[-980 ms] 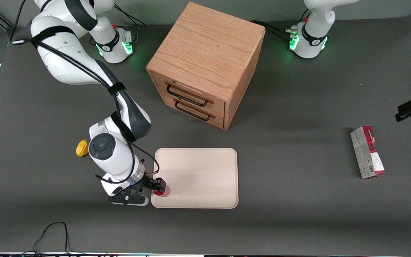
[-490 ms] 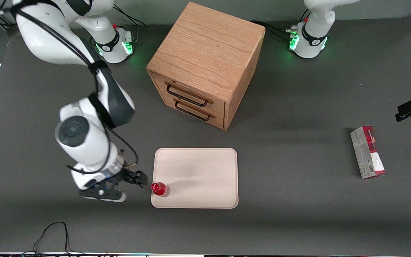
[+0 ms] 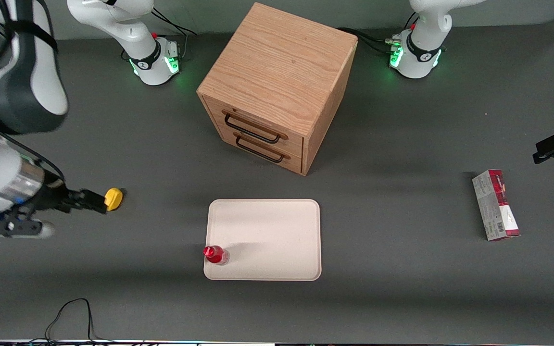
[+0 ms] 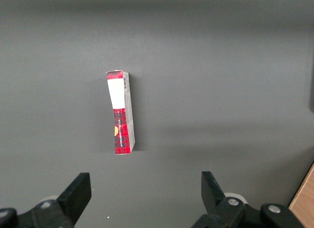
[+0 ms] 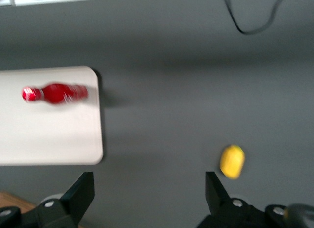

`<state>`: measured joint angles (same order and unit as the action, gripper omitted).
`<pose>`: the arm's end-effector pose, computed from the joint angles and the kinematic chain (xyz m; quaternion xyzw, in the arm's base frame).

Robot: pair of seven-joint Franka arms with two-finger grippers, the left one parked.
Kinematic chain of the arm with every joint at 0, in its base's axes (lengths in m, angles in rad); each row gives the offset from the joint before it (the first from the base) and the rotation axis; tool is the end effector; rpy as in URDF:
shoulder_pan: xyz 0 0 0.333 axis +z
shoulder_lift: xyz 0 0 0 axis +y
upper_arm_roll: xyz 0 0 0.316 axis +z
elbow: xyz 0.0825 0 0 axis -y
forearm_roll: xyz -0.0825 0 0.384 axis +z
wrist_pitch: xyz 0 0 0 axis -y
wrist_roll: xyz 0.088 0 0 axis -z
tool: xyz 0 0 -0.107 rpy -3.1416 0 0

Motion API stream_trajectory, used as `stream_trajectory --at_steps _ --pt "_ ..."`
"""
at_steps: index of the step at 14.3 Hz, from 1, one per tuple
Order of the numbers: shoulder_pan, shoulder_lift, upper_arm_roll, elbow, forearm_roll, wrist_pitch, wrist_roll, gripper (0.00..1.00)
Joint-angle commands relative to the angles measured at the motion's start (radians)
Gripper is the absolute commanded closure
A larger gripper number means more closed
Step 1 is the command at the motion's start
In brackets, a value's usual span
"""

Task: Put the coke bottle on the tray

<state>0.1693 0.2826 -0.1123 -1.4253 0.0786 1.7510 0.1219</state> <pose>0.6492 0.0535 0.5406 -0.9988 0.0360 -0.0203 0.0251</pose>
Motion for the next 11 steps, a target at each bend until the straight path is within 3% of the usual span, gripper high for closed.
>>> stream_trajectory --at_steps 1,4,11 --pt "0.016 -0.182 -0.017 -0.192 -0.025 -0.015 -0.031 0.00" --pt "0.004 -0.310 -0.020 -0.319 -0.040 -0.021 -0.031 0.00" --pt "0.006 -0.322 -0.017 -0.314 -0.097 -0.054 -0.019 0.00"
